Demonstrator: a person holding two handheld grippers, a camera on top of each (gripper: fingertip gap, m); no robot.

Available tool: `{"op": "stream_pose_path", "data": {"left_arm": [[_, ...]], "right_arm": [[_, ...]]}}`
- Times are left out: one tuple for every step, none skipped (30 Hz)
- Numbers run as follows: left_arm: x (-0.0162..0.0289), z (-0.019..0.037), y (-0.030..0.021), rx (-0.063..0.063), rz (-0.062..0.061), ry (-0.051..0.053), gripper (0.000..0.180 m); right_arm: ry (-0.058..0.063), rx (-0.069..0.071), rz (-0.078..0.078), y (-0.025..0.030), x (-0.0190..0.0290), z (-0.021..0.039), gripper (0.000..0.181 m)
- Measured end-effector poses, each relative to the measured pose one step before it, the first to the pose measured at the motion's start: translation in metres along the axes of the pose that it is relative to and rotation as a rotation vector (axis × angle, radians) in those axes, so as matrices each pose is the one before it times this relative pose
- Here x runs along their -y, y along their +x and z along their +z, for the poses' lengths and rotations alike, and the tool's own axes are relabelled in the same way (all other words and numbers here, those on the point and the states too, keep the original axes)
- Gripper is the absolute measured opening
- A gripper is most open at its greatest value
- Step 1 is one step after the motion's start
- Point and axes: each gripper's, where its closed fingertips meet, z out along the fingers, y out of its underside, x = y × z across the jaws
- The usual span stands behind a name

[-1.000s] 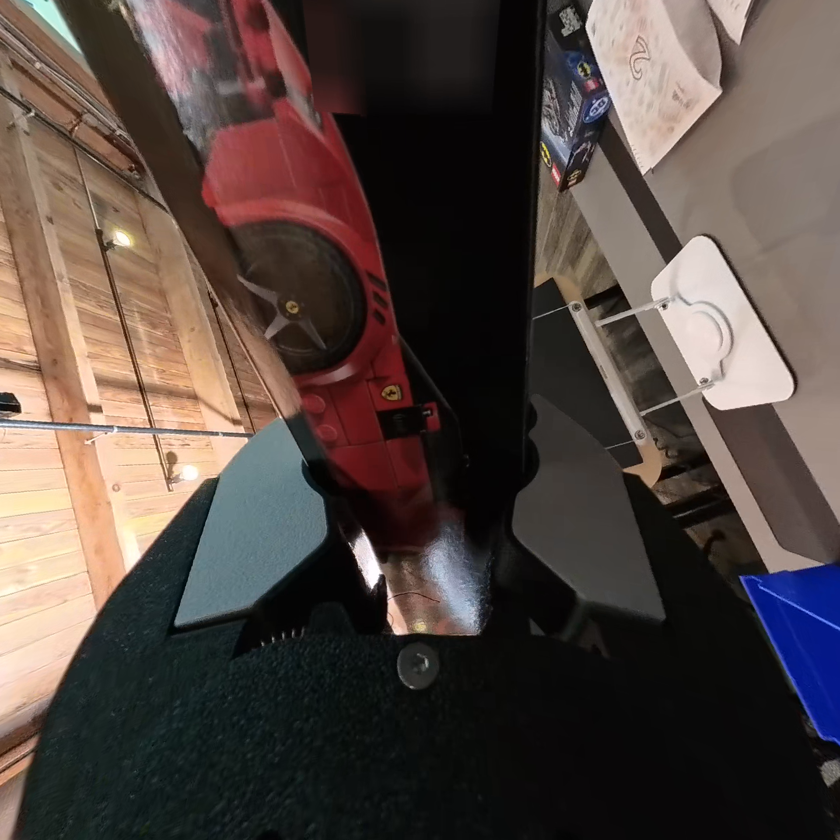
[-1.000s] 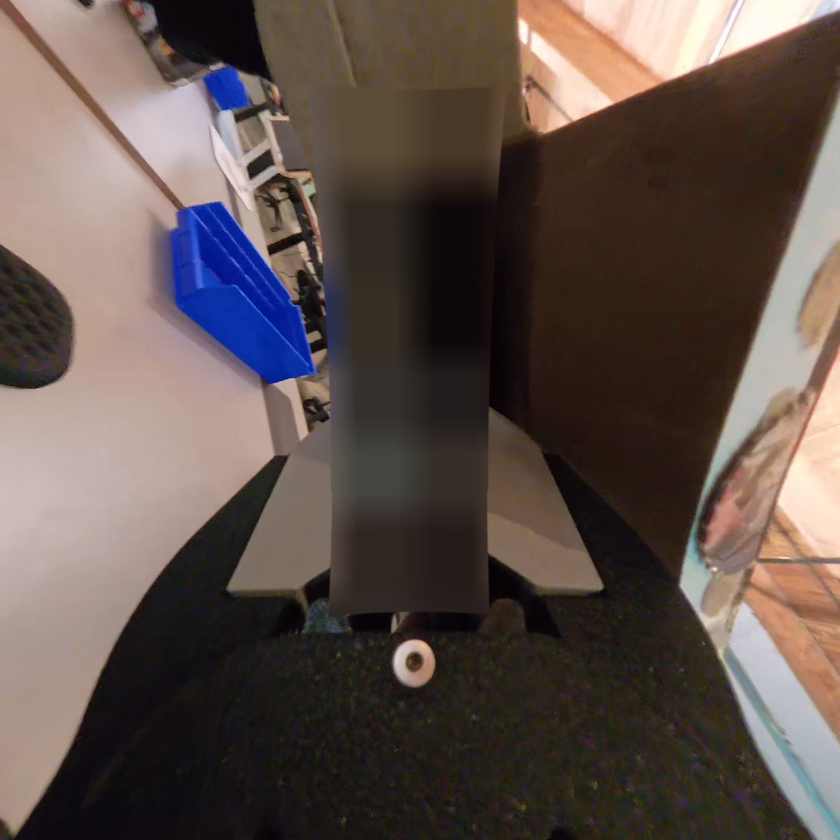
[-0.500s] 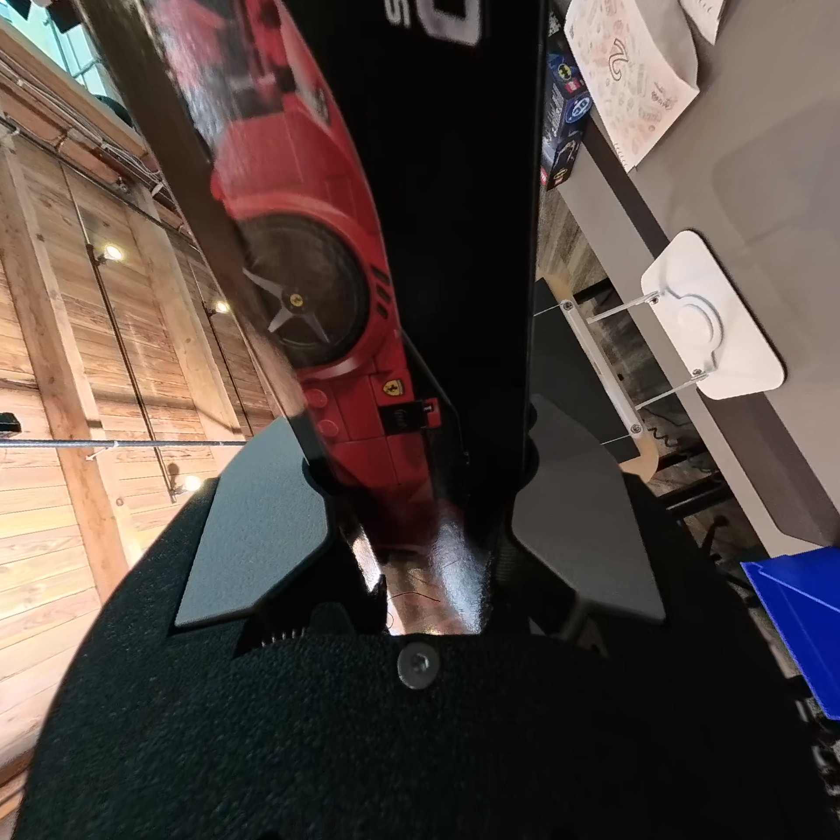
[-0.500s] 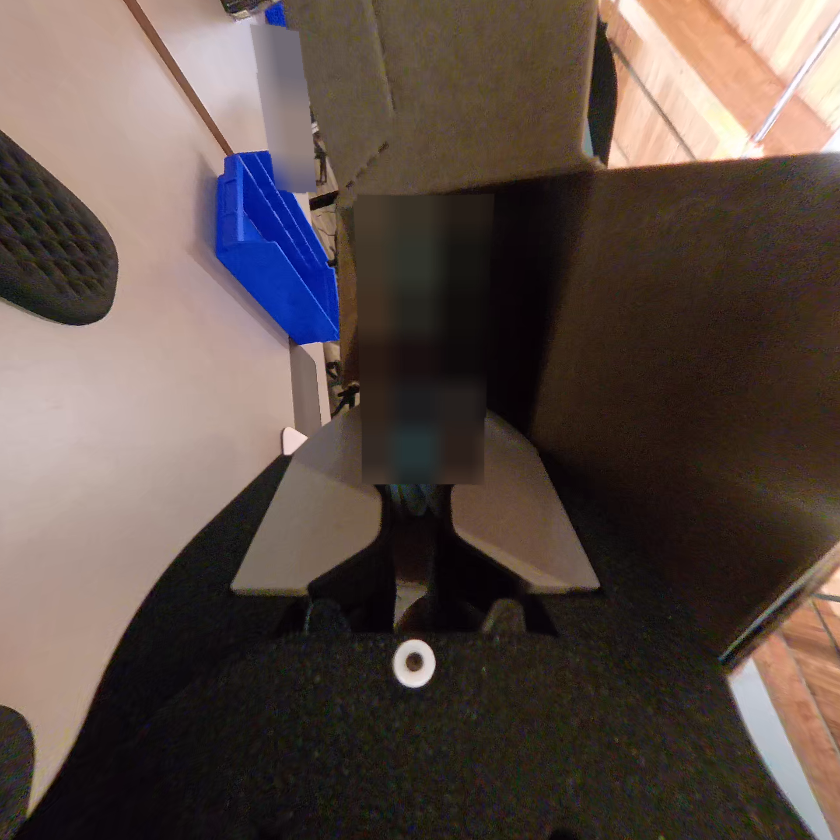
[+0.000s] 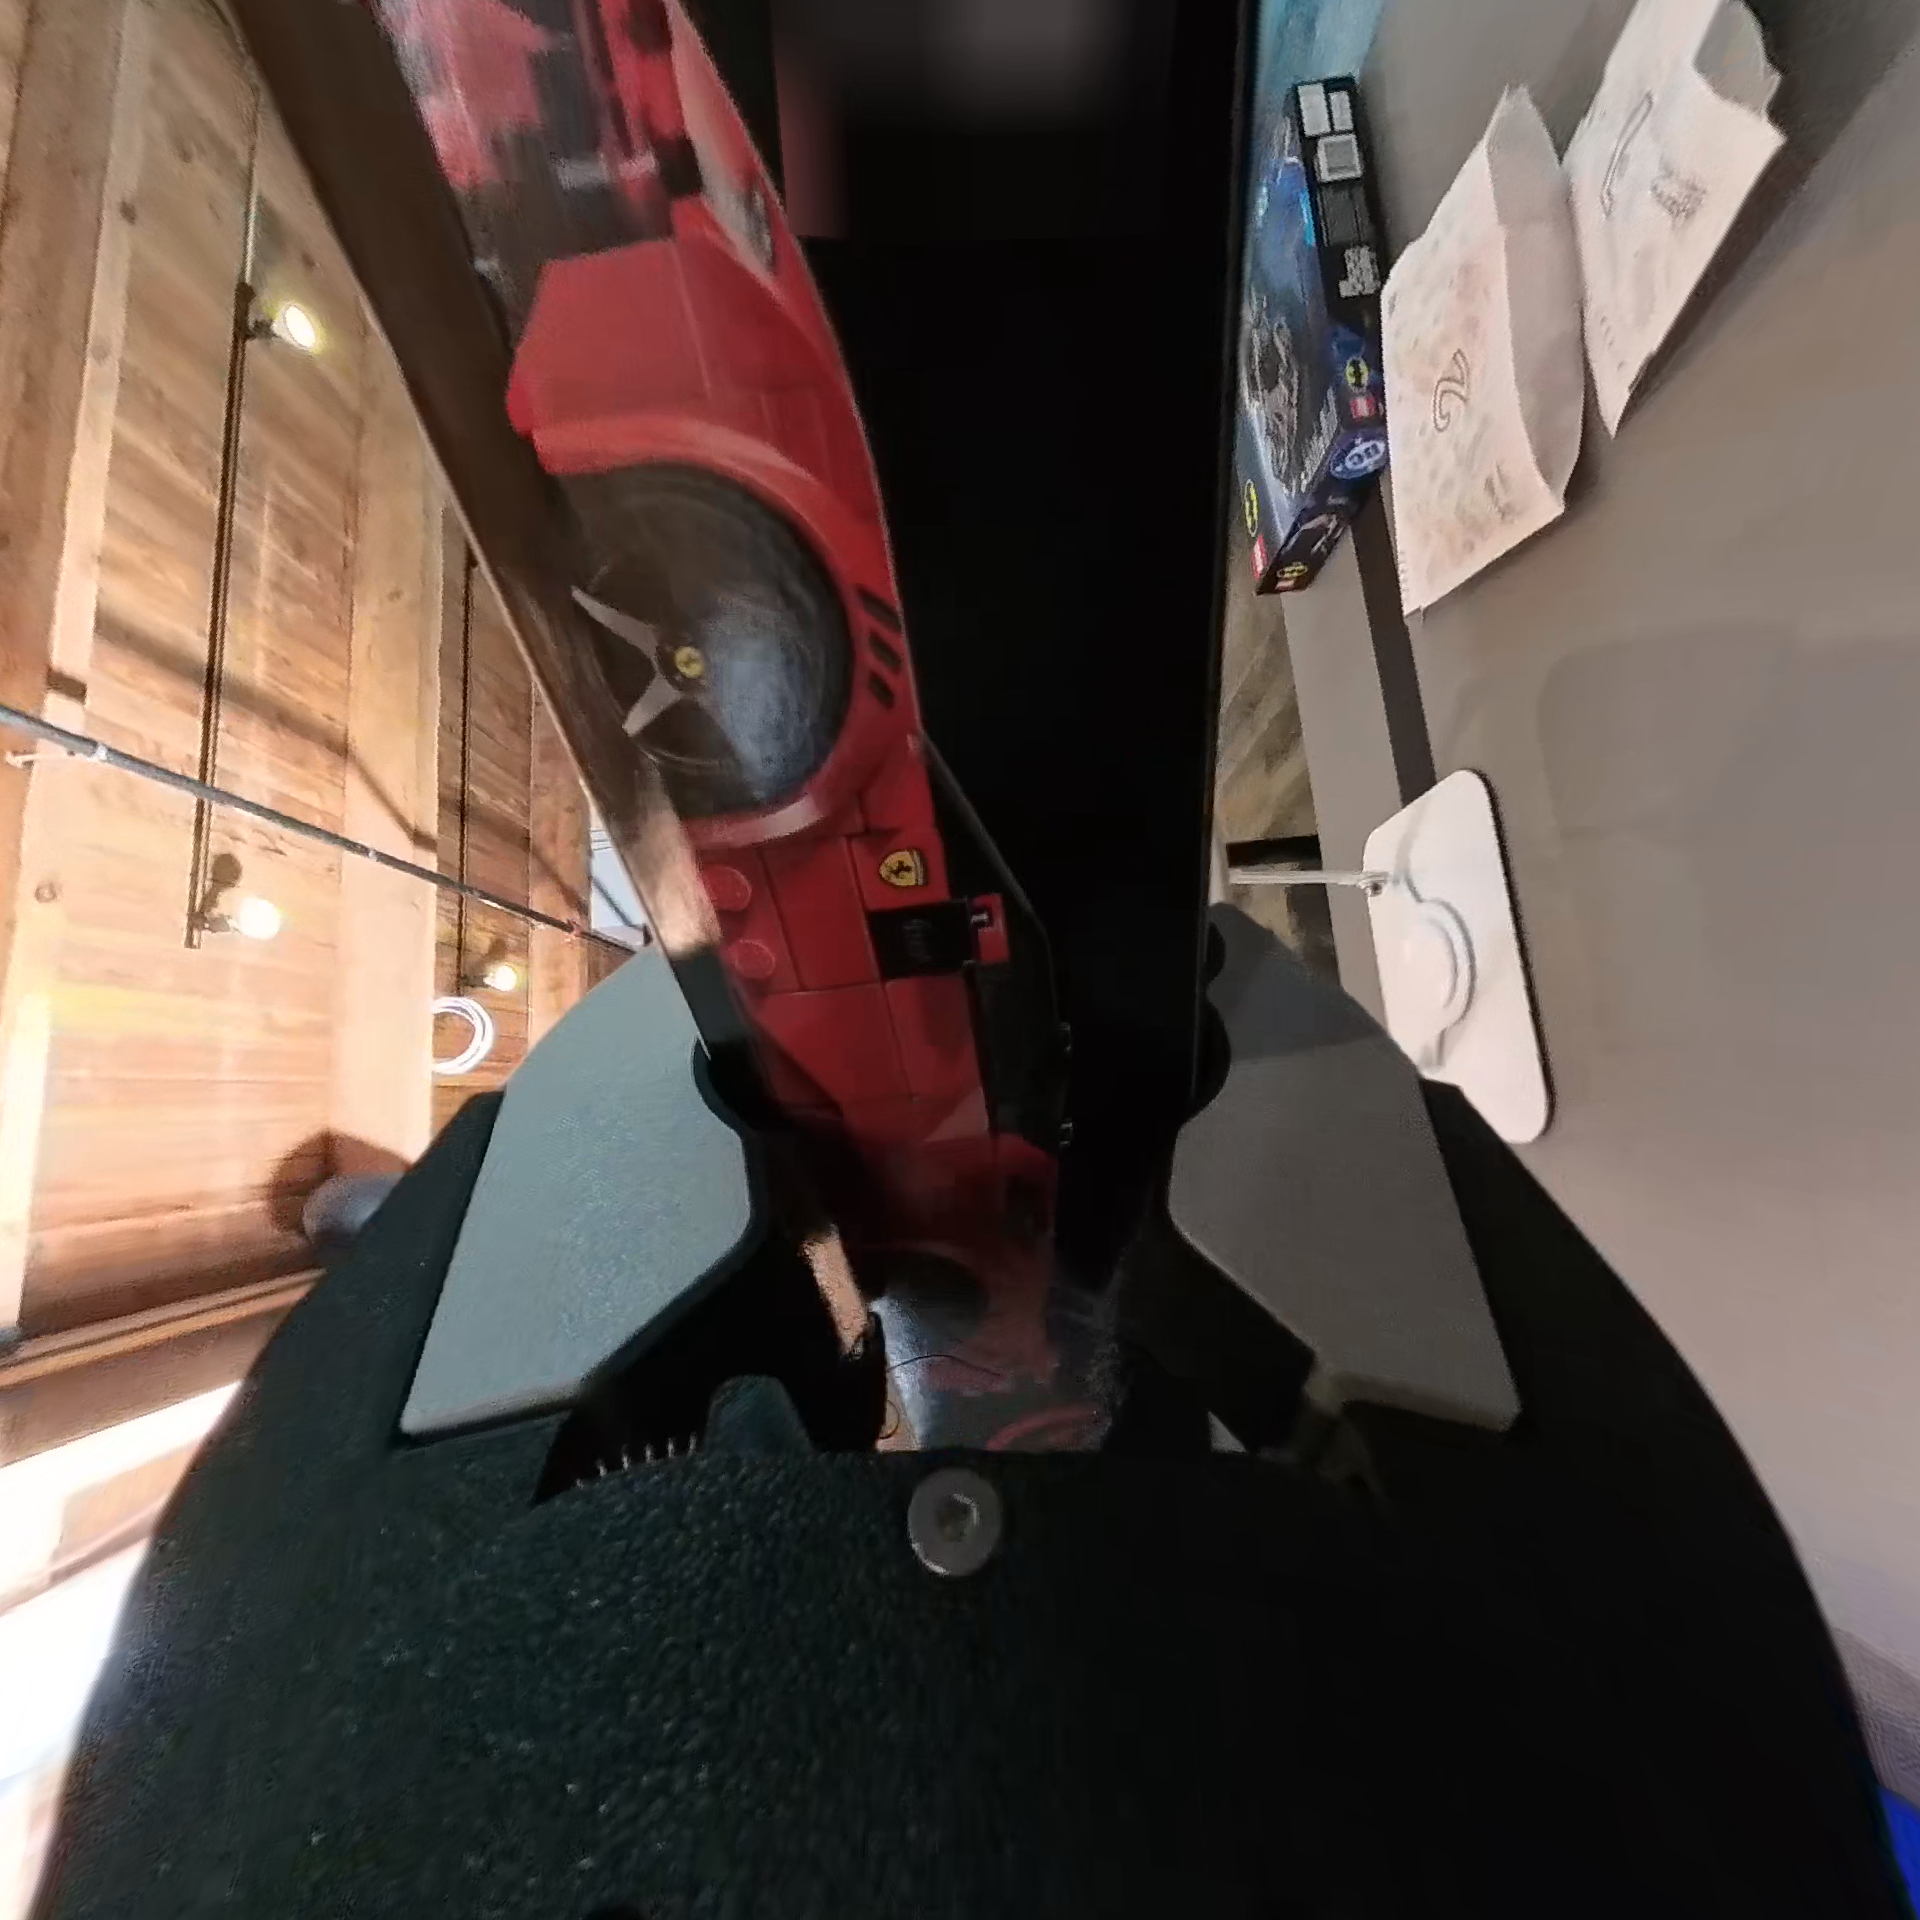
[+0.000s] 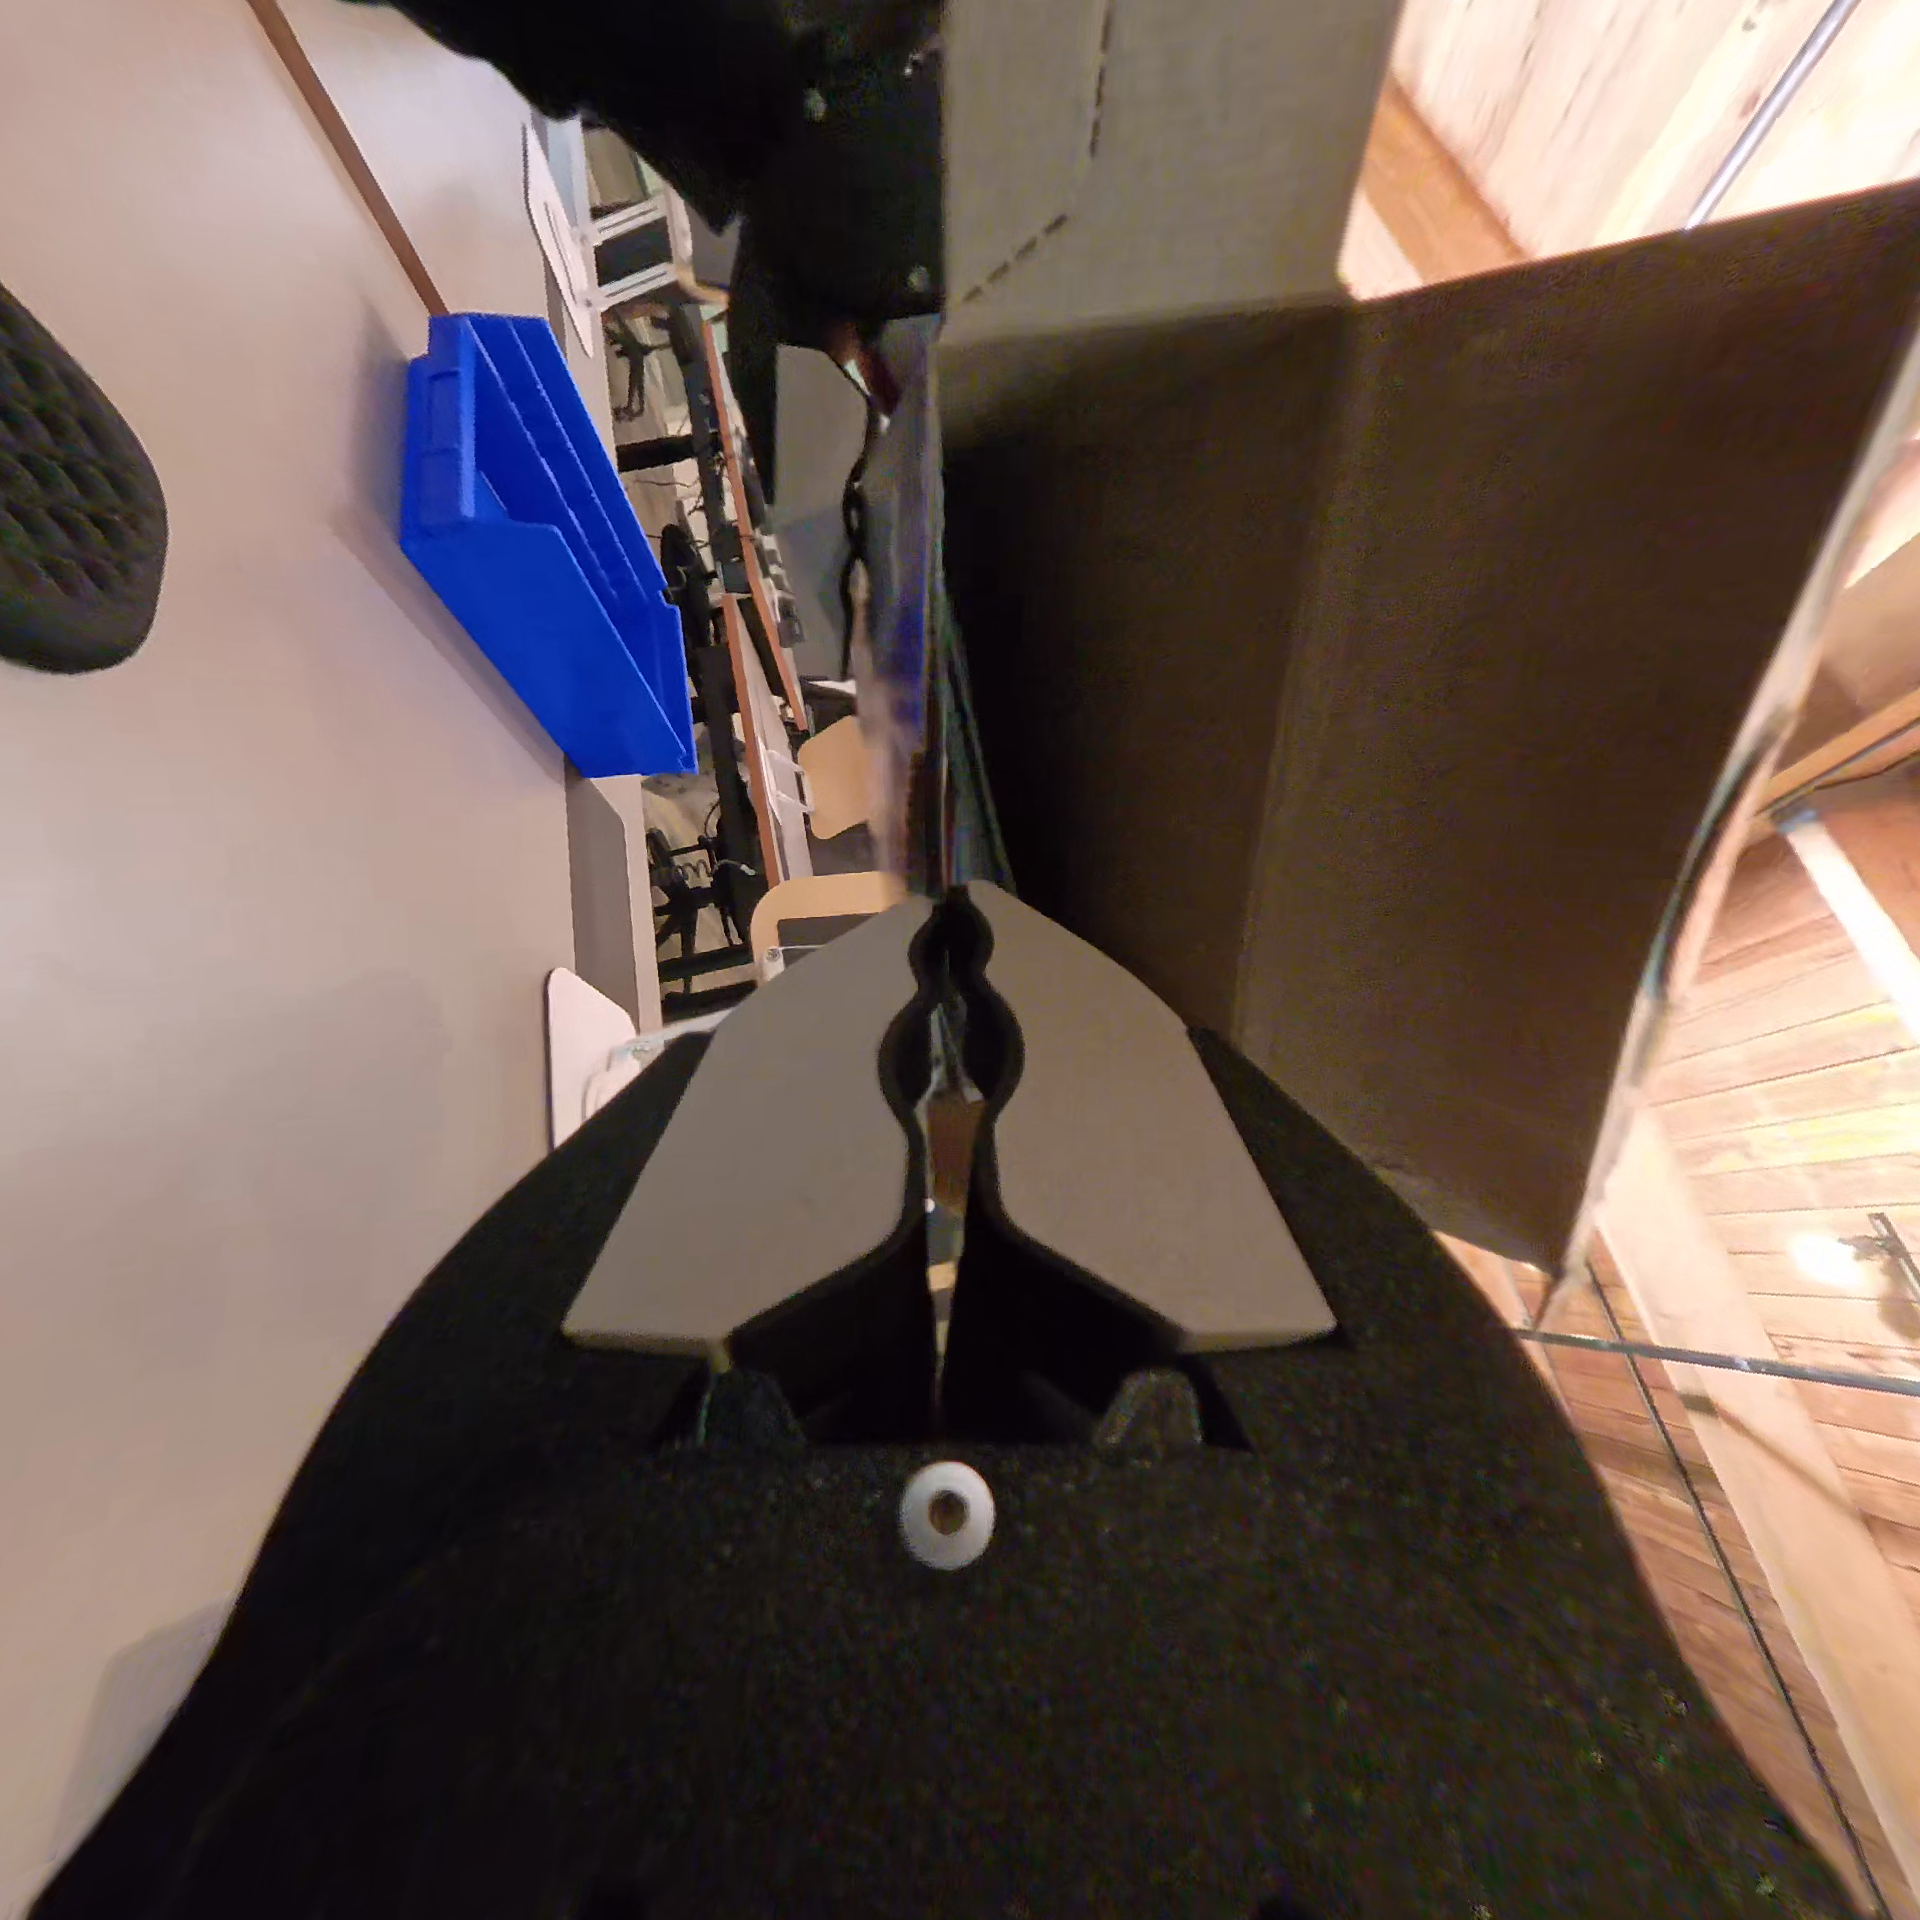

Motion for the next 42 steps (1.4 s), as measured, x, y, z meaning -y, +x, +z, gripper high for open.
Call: {"op": "stream_pose_path", "data": {"left_arm": [[-0.00136, -0.00054, 0.00455, 0.0083, -0.0174, 0.0022, 0.082], [-0.0018, 0.00065, 0.00423, 0.0051, -0.0147, -0.0009, 0.082], [-0.00216, -0.00056, 0.00388, 0.0037, -0.0145, -0.0032, 0.082], [-0.00269, -0.00023, 0.00356, 0.0035, -0.0182, -0.0051, 0.082], [-0.00289, -0.00061, 0.00275, 0.0086, -0.018, -0.0059, 0.082], [-0.00309, -0.00099, 0.00213, 0.0122, -0.0192, -0.0068, 0.082], [-0.00313, -0.00143, 0.00217, 0.0106, -0.0218, -0.0074, 0.082], [-0.00263, -0.00156, 0.00192, 0.0099, -0.0238, -0.0039, 0.082], [-0.00312, -0.00183, 0.00222, 0.0115, -0.024, -0.0028, 0.082], [-0.00289, -0.00183, 0.00201, 0.0115, -0.0234, -0.0016, 0.082], [-0.00313, -0.00203, 0.00185, 0.0098, -0.0223, -0.0027, 0.082], [-0.00339, -0.00216, 0.00188, 0.008, -0.0219, -0.0045, 0.082], [-0.00288, -0.00167, 0.00129, 0.0084, -0.0191, -0.0054, 0.082], [-0.00384, -0.00236, 0.00158, 0.009, -0.0106, -0.0064, 0.082], [-0.00284, -0.0012, 0.00211, 0.0051, -0.0079, -0.0091, 0.082], [-0.00352, -0.00135, 0.00187, 0.0009, -0.0071, -0.0069, 0.082], [-0.00292, -0.00091, 0.0021, -0.0014, -0.006, -0.0063, 0.082], [-0.00217, -0.00067, 0.00229, -0.0006, -0.0032, -0.0036, 0.082], [-0.00172, -0.00053, 0.00193, -0.0005, -0.003, -0.003, 0.082], [-0.00129, -0.00058, 0.00209, -0.0015, -0.0072, -0.0018, 0.082], [-0.00058, -0.00048, 0.00176, 0.0014, -0.0091, 0.0019, 0.082], [0.00001, -0.00045, 0.00155, 0.0029, -0.0098, 0.0046, 0.082], [0.00025, -0.00016, 0.0014, 0.0023, -0.005, 0.0039, 0.082], [-0.00048, 0.0001, 0.00122, 0.0005, 0.0001, 0.0012, 0.082], [-0.0004, 0.0003, 0.00077, -0.0001, 0.0065, -0.0011, 0.082], [0.0005, 0.00002, -0.00023, 0.0033, 0.0121, 0.0024, 0.082], [0.0011, -0.00017, -0.00039, -0.0007, 0.0132, 0.0017, 0.082], [0.00158, -0.00045, -0.001, -0.0017, 0.0134, 0.0037, 0.082], [0.00171, -0.00034, -0.00163, 0.0006, 0.015, 0.0052, 0.082], [0.00156, -0.00078, -0.00207, 0.0015, 0.0177, 0.0027, 0.082], [0.00249, -0.00054, -0.00298, 0.0025, 0.0178, 0.0029, 0.082], [0.00168, -0.00126, -0.00308, 0.0032, 0.0147, 0.0028, 0.081], [0.00191, -0.00156, -0.00382, 0.0061, 0.0109, 0.003, 0.081], [0.00172, -0.0007, -0.00358, 0.0077, 0.0064, 0.0043, 0.081], [0.00211, -0.0017, -0.00409, 0.0071, 0.0029, 0.0052, 0.081], [0.00202, -0.00156, -0.00402, 0.0075, 0.0034, 0.0063, 0.081], [0.00207, -0.0013, -0.00372, 0.0067, 0.0022, 0.007, 0.081], [0.00175, -0.00094, -0.00352, 0.0043, -0.0021, 0.0077, 0.081], [0.00123, -0.00022, -0.00321, 0.0043, -0.0043, 0.0079, 0.081], [0.00085, -0.0002, -0.00292, 0.0065, -0.0015, 0.008, 0.081], [0.00102, -0.00025, -0.00383, 0.0048, -0.0008, 0.0066, 0.081], [0.00096, -0.00034, -0.0039, 0.0021, 0.0006, 0.0057, 0.081]], "right_arm": [[-0.0066, 0.0036, -0.0061, 0.00079, 0.0002, -0.00021, 0.0], [-0.0019, -0.0033, -0.0055, 0.00158, 0.00061, -0.0005, 0.0], [0.0014, -0.0029, -0.002, 0.00205, 0.00055, -0.00078, 0.0], [-0.0003, -0.0009, 0.0019, 0.00096, 0.0003, -0.00059, 0.0], [-0.0025, 0.0014, -0.0014, -0.00017, -0.00017, -0.00042, 0.0], [-0.0068, -0.0067, -0.0088, 0.00072, -0.00062, -0.00098, 0.0], [-0.0085, -0.0056, -0.008, -0.00005, -0.00129, -0.00096, 0.0], [-0.0064, 0.0018, 0.0034, -0.00082, -0.00153, -0.00085, 0.0], [-0.0046, -0.0025, 0.0074, -0.0003, -0.00167, -0.00133, 0.0], [-0.0045, -0.0053, 0.0084, 0.00029, -0.00195, -0.00205, 0.0], [-0.0078, 0.0033, 0.0162, -0.00062, -0.00328, -0.00334, 0.0], [-0.0138, 0.0106, 0.0191, -0.00193, -0.00489, -0.00318, 0.0], [-0.0164, 0.0036, 0.0117, -0.00151, -0.00651, -0.00365, 0.0], [-0.0252, 0.0075, 0.0095, -0.00217, -0.00872, -0.00393, 0.0], [-0.0324, 0.01, 0.0093, -0.00266, -0.01096, -0.00381, 0.0], [-0.0303, 0.0155, 0.0174, -0.00396, -0.01181, -0.00352, 0.0], [-0.0313, 0.0264, 0.029, -0.00604, -0.01251, -0.0025, 0.0], [-0.0401, 0.0267, 0.0197, -0.00719, -0.01433, -0.00125, 0.0], [-0.0504, 0.021, 0.0018, -0.00762, -0.01653, 0.00002, 0.0], [-0.0524, 0.0231, -0.003, -0.00878, -0.01695, 0.00171, 0.0], [-0.0449, 0.0314, 0.0026, -0.01088, -0.01527, 0.00378, 0.0], [-0.0263, 0.0394, 0.0125, -0.01263, -0.01149, 0.00568, 0.0], [-0.0262, 0.0397, 0.0015, -0.01313, -0.00999, 0.00731, 0.0], [-0.0359, 0.0278, -0.0135, -0.01167, -0.00996, 0.00847, 0.0], [-0.0379, 0.0364, -0.0139, -0.01237, -0.00879, 0.00911, 0.0], [-0.0226, 0.0393, -0.011, -0.01262, -0.00572, 0.00914, 0.0], [-0.0205, 0.036, -0.0078, -0.01125, -0.00484, 0.00892, 0.0], [-0.0236, 0.0299, -0.013, -0.00934, -0.00483, 0.00835, 0.0], [-0.0274, 0.0286, -0.0185, -0.00797, -0.00513, 0.00753, 0.0], [-0.0221, 0.0259, -0.0134, -0.00627, -0.00408, 0.00643, 0.0], [-0.0071, 0.0213, -0.0016, -0.00444, -0.0019, 0.00529, 0.0], [-0.0023, 0.0285, 0.0089, -0.00458, -0.00124, 0.00395, 0.0], [-0.0009, 0.0335, 0.0134, -0.00417, -0.00091, 0.00319, 0.0], [-0.0005, 0.0299, 0.0207, -0.00328, -0.00055, 0.00165, 0.0], [0.006, 0.0244, 0.0207, -0.00215, 0.00057, 0.00043, 0.0], [0.0104, 0.0214, 0.0206, -0.00178, 0.00101, -0.0004, 0.01], [0.0002, 0.0128, 0.0298, 0.00015, -0.00035, -0.00084, 0.022], [0.0002, 0.0183, 0.0363, -0.00057, -0.00041, -0.00161, 0.031], [0.0093, 0.0086, 0.0373, 0.00109, 0.00087, -0.00287, 0.037], [0.0247, -0.0149, 0.0308, 0.00412, 0.00358, -0.00476, 0.039], [0.0425, -0.0243, 0.0264, 0.0055, 0.0069, -0.00683, 0.039], [0.0542, -0.032, 0.0272, 0.00709, 0.01015, -0.00862, 0.039]]}}
